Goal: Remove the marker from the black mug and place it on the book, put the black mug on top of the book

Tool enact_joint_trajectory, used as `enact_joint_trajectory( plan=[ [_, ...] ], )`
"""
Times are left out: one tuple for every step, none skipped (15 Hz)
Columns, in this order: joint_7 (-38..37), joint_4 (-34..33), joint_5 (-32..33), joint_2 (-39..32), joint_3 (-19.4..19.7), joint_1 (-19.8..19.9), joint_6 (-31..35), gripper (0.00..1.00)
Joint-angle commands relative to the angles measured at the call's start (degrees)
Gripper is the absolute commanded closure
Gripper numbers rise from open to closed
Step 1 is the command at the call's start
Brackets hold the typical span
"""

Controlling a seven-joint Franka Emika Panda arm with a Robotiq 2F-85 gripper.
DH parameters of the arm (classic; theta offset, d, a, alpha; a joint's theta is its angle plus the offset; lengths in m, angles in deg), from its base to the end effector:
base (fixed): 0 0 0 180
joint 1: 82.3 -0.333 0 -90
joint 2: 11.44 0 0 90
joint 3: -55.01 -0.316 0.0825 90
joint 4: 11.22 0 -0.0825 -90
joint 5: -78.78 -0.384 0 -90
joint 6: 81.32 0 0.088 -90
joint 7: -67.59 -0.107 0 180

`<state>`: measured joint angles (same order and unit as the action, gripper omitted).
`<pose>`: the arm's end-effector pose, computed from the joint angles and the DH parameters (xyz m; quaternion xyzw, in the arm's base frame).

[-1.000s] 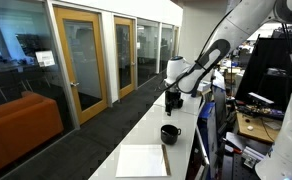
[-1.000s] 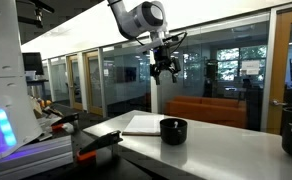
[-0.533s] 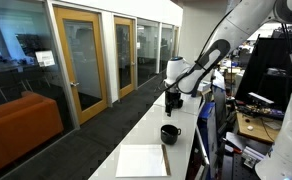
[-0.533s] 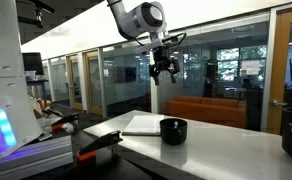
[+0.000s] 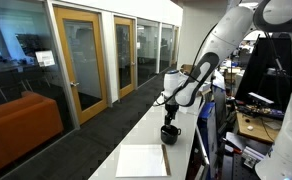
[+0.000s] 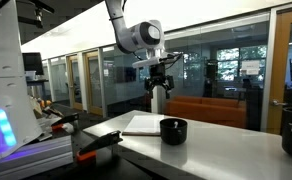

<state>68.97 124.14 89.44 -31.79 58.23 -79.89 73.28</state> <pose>0.5039 -0.0447 0.1758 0.9976 0.0490 -0.0131 0.0481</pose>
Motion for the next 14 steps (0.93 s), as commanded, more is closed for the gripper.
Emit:
enact_joint_trajectory(
  plan=[
    [6.45, -3.44, -4.67, -4.22, -2.61, 2.43, -0.06, 0.0],
    [7.59, -4.55, -5.46, -5.41, -2.78, 2.74, -0.31, 0.0],
    [8.56, -5.71, -6.04, -6.52, -2.84, 3.04, -0.55, 0.0],
    [9.19, -7.12, -6.29, -7.76, -2.66, 3.28, -0.75, 0.0],
    [9.82, -8.29, -6.29, -8.66, -2.52, 3.56, -0.99, 0.0],
    [9.92, -9.63, -5.95, -9.74, -2.08, 3.66, -1.07, 0.0],
    [10.03, -10.71, -5.8, -10.67, -1.88, 3.91, -1.06, 0.0],
    [10.02, -11.71, -5.59, -11.54, -1.64, 4.09, -1.14, 0.0],
    [9.98, -12.52, -5.33, -12.33, -1.34, 4.23, -1.09, 0.0],
    [9.94, -13.19, -5.14, -13.22, -1.08, 4.34, -0.97, 0.0],
    [10.19, -13.54, -5.02, -13.71, -0.79, 4.7, -0.99, 0.0],
    [11.17, -13.44, -4.95, -14.06, -0.48, 5.73, -0.79, 0.0],
    [11.45, -13.73, -4.84, -14.58, -0.16, 6.1, -0.82, 0.0],
    [11.85, -13.89, -4.74, -14.94, 0.2, 6.46, -1.0, 0.0]
  ],
)
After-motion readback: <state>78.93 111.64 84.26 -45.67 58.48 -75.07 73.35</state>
